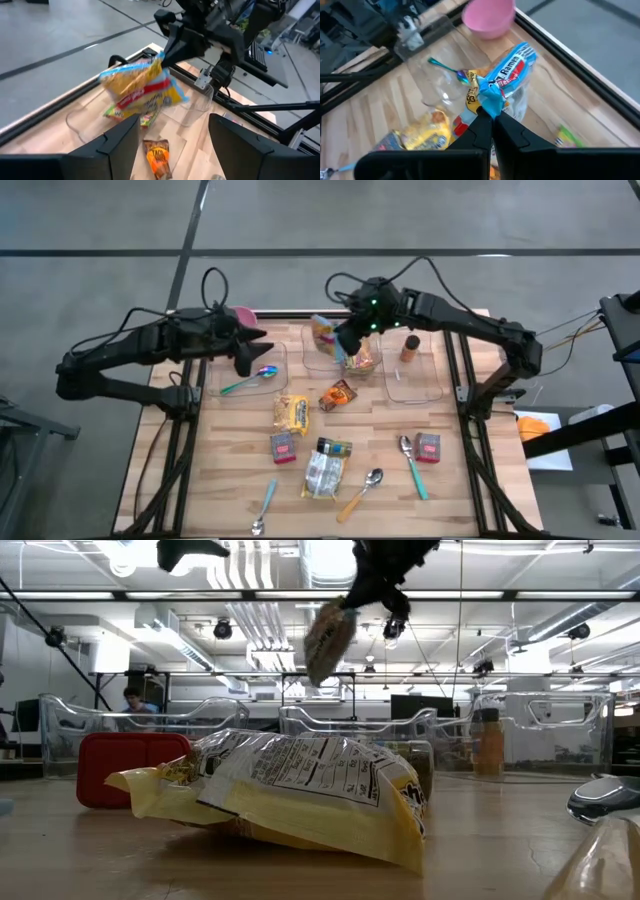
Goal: Pick & Place Food Item
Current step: Put the blue noodle pack into the middle transparent bin
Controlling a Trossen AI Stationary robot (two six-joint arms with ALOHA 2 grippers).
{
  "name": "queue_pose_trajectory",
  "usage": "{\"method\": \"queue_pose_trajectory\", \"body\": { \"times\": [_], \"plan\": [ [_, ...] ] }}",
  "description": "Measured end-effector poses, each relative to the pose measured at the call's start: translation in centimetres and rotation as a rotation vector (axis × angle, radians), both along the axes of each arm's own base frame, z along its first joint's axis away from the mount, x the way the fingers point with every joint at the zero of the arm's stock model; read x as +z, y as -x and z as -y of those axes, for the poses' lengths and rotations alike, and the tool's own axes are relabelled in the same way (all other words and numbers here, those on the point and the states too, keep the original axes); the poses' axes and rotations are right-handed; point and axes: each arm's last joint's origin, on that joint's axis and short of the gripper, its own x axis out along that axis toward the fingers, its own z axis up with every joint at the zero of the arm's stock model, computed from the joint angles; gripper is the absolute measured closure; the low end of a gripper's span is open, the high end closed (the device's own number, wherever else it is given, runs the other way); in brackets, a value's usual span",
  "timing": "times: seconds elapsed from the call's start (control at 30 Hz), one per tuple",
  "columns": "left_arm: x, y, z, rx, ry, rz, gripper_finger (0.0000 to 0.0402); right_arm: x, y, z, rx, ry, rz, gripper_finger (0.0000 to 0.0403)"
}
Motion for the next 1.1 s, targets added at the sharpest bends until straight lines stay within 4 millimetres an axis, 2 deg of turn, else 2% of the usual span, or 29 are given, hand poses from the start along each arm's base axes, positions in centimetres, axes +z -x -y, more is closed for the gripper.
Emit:
{"method": "queue_pose_trajectory", "body": {
  "times": [0.2,0.4,0.57,0.73,0.9,1.1],
  "plan": [
    [-2.3,1.7,0.4,0.031,0.087,0.017,0.0159,-2.7,2.3,2.2,-0.031,-0.072,-0.018,0.0395],
    [-3.7,2.4,0.7,-0.015,0.1,0.056,0.0159,-6.2,2.6,3.4,-0.017,-0.166,0.068,0.0395],
    [-4.2,2.7,0.8,-0.064,0.057,0.084,0.0159,-9.0,1.9,4.0,0.003,-0.244,0.162,0.0395],
    [-4.6,2.5,0.8,-0.07,0.043,0.065,0.0159,-10.6,0.8,4.7,0.008,-0.295,0.223,0.0395],
    [-4.7,2.4,0.8,-0.075,0.029,0.052,0.0159,-12.8,-0.5,5.6,0.003,-0.36,0.179,0.0395],
    [-4.8,2.4,0.8,-0.083,0.011,0.039,0.0159,-14.1,-2.1,6.8,-0.01,-0.393,0.137,0.0395]
  ]
}}
